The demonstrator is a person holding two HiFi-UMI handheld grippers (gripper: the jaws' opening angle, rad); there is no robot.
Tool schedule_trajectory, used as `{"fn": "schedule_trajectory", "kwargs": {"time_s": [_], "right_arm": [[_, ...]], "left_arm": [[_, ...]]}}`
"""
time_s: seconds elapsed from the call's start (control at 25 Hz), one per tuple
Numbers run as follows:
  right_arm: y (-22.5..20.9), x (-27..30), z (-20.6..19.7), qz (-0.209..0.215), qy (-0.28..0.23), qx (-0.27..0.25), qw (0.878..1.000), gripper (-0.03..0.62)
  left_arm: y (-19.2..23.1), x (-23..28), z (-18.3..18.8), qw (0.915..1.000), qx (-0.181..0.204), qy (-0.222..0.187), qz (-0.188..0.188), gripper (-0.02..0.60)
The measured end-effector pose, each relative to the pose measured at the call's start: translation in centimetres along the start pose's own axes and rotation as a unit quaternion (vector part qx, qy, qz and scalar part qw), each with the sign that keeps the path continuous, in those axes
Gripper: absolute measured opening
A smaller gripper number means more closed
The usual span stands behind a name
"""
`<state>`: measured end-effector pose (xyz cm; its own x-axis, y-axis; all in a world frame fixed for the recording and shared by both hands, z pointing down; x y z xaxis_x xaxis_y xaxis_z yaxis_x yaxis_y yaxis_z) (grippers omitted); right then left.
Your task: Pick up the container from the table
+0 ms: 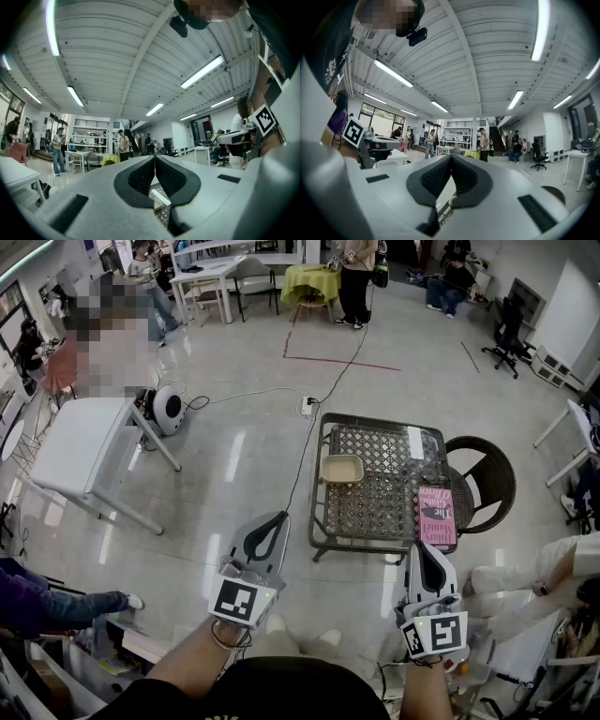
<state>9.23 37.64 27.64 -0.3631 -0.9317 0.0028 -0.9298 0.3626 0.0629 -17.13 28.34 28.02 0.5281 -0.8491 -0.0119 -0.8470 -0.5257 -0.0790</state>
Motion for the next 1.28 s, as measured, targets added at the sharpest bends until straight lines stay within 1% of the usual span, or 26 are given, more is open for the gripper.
{"fn": "schedule_trajectory", "kwargs": {"time_s": [0.2, 0.44, 0.64, 0.84, 1.08, 1.28], "right_arm": [[-1.1, 0.1, -0.5, 0.005, 0.002, 0.002, 1.000, 0.011], [-2.0, 0.2, 0.0, 0.015, -0.007, 0.000, 1.000, 0.011], [-3.4, -1.0, -0.2, 0.026, -0.006, 0.003, 1.000, 0.011], [-4.7, -2.3, 0.2, 0.038, -0.016, 0.007, 0.999, 0.011], [-5.5, -2.5, -0.9, 0.050, -0.017, 0.021, 0.998, 0.011], [-6.0, -1.2, -1.6, 0.059, -0.012, 0.034, 0.998, 0.011]], "left_arm": [[-0.4, 0.6, -0.6, 0.9999, 0.008, -0.005, 0.007, 0.011], [-0.7, 0.9, 0.1, 0.9996, 0.011, -0.011, 0.024, 0.011], [-1.9, 1.1, 0.7, 0.9991, 0.014, -0.014, 0.037, 0.011], [-3.4, 0.9, 1.4, 0.9984, 0.024, -0.020, 0.048, 0.011], [-4.2, 1.5, 1.2, 0.9982, 0.011, -0.028, 0.052, 0.011], [-3.9, 2.8, 0.7, 0.9986, 0.008, -0.020, 0.049, 0.011]]}}
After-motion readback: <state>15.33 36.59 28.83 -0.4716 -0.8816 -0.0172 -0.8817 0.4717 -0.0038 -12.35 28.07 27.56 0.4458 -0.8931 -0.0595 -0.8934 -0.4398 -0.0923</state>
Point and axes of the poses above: the fingertips, and each gripper's own axes: x forward along the fingers, y to its left, z out of its top, the point moved 6 cm from there along -x, backward along the fingers, and after that the axes turned 10 degrees about z, right-handed, at the moved point
